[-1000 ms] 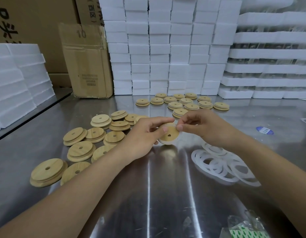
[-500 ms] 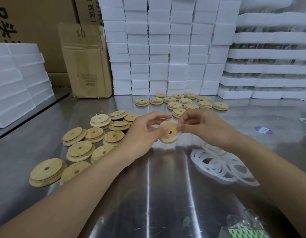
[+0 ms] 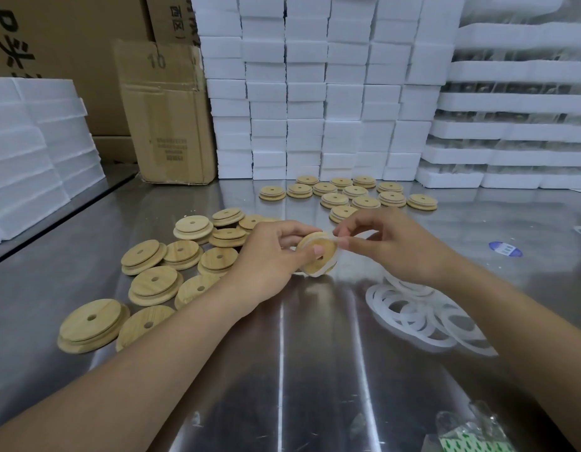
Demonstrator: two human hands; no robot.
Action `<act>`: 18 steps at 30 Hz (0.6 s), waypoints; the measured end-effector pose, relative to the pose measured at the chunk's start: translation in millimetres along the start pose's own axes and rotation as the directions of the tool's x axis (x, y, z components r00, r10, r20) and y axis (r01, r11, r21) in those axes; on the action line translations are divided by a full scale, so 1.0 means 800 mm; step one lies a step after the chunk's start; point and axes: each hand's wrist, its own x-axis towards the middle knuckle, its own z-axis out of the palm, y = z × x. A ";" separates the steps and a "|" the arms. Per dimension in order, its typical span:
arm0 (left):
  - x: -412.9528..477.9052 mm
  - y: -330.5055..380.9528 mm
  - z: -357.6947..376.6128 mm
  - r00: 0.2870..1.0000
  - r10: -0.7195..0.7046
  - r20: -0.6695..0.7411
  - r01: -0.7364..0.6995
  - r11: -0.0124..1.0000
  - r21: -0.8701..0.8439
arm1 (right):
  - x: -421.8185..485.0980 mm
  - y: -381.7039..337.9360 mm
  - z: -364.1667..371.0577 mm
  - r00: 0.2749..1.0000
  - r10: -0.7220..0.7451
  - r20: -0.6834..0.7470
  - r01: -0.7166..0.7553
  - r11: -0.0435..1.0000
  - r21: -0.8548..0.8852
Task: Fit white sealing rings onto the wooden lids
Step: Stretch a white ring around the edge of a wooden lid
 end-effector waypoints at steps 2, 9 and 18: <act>0.000 0.001 0.002 1.000 -0.023 0.008 0.023 1.000 -0.007 | 0.001 0.005 -0.006 0.999 0.029 0.019 -0.028 0.999 -0.023; -0.003 0.002 0.004 0.998 -0.070 0.003 0.070 0.994 -0.086 | 0.002 0.009 0.009 0.999 0.041 0.024 -0.040 0.999 -0.012; -0.001 0.002 0.007 0.999 -0.032 -0.018 0.031 0.999 -0.037 | -0.001 0.001 0.015 0.999 0.019 -0.040 -0.016 0.997 0.072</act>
